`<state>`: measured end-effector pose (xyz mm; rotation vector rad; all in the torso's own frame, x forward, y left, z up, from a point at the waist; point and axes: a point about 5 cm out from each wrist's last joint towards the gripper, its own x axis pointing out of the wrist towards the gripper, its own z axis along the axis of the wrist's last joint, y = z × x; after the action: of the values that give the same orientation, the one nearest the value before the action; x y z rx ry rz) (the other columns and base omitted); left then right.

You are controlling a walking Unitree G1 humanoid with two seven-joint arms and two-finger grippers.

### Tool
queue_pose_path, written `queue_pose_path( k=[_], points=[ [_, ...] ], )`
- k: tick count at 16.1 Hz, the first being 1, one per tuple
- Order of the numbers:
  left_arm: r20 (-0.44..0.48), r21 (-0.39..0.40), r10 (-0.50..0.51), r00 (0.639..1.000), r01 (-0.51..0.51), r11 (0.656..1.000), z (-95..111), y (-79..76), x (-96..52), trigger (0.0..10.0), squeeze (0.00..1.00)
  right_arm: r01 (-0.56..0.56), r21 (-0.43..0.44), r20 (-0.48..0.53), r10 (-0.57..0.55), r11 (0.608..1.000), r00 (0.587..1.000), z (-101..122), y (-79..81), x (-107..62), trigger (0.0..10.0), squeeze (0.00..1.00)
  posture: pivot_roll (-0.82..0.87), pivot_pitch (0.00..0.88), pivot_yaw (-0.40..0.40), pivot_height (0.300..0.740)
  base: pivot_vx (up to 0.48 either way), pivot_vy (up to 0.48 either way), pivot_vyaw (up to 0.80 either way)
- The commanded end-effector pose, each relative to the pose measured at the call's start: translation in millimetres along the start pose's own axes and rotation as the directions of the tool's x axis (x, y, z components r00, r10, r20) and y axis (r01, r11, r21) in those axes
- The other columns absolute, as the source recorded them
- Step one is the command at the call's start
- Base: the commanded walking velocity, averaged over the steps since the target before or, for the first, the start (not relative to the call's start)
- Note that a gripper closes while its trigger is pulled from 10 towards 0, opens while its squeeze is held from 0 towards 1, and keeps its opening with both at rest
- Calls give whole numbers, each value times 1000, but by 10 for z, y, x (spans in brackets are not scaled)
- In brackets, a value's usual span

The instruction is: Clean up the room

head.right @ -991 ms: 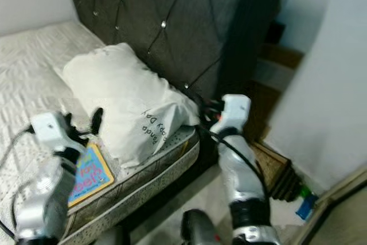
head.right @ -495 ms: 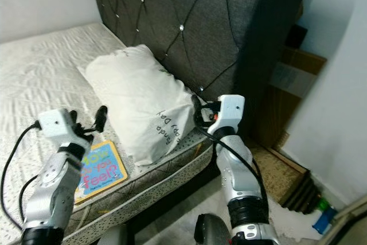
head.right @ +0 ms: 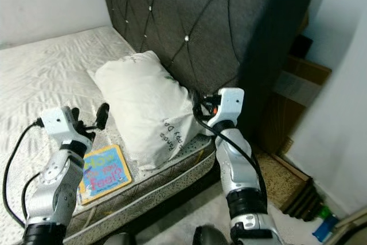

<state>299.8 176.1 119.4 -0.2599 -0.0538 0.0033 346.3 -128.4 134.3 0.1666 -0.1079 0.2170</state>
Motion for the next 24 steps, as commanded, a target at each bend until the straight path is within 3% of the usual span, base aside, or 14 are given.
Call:
queue_pose_path(
  k=[1,4,10,12,15,18,21,24],
  points=[
    [10,12,-7,1000,7,1000,22,-10,27,10000,0,-16,0,16,16,1000,1000,40,32,39,10000,0,-6,0,23,720,0,0,0],
    [8,13,-7,1000,7,1000,9,-16,60,10000,0,-25,-3,12,25,1000,1000,29,50,67,10000,0,-6,0,25,740,0,0,0],
    [42,14,-46,998,46,999,78,-209,279,10000,0,-56,-60,-6,56,997,998,19,118,171,10000,0,-11,0,9,740,0,0,0],
    [36,30,-61,997,60,998,35,-238,256,10000,0,-72,-67,-25,70,995,997,-44,174,141,10000,0,-6,0,0,740,0,0,0],
    [16,27,-13,1000,13,1000,-47,-95,159,10000,0,-51,-64,-50,47,997,998,-163,117,35,10000,0,-11,0,9,740,0,0,0],
    [14,28,34,999,-34,999,-49,28,94,10000,0,-18,-74,-37,15,997,999,-145,57,-2,10000,0,-21,0,13,740,0,0,0],
    [18,29,53,998,-54,998,-53,55,24,10000,0,-14,-96,-32,11,995,999,-123,18,-57,10000,0,-17,0,-6,740,0,0,0],
    [9,35,55,998,-56,998,-102,40,4,10000,0,-14,-108,-42,10,994,999,-147,-11,-59,10000,0,-6,0,-20,740,0,0,800]
  ],
)
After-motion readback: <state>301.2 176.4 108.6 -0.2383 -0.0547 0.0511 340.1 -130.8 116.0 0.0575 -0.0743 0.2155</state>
